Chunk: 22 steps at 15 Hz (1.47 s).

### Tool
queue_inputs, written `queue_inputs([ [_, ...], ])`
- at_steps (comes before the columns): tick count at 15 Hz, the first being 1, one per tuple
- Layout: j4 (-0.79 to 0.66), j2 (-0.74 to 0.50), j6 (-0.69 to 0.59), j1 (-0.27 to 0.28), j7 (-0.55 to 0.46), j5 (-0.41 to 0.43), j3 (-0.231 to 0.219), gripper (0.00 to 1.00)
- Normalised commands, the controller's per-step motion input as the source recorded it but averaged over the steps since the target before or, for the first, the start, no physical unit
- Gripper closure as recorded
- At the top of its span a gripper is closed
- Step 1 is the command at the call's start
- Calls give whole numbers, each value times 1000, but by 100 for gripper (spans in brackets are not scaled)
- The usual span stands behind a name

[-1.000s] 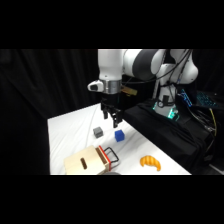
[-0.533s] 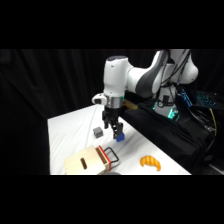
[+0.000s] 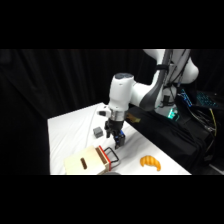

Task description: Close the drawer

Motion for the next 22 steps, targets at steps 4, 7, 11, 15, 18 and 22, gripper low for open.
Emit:
queue_inputs([
  [4, 83, 204, 338, 274, 228, -129, -265, 0],
  [7, 100, 167, 287, 293, 186, -48, -279, 0],
  [11, 115, 149, 278, 234, 109, 87, -223, 0],
  [15, 147, 171, 187, 131, 5, 180, -89, 0],
  [18, 186, 177, 142, 136, -26, 166, -73, 0],
  [22, 211, 126, 95, 170, -38, 116, -135, 0],
])
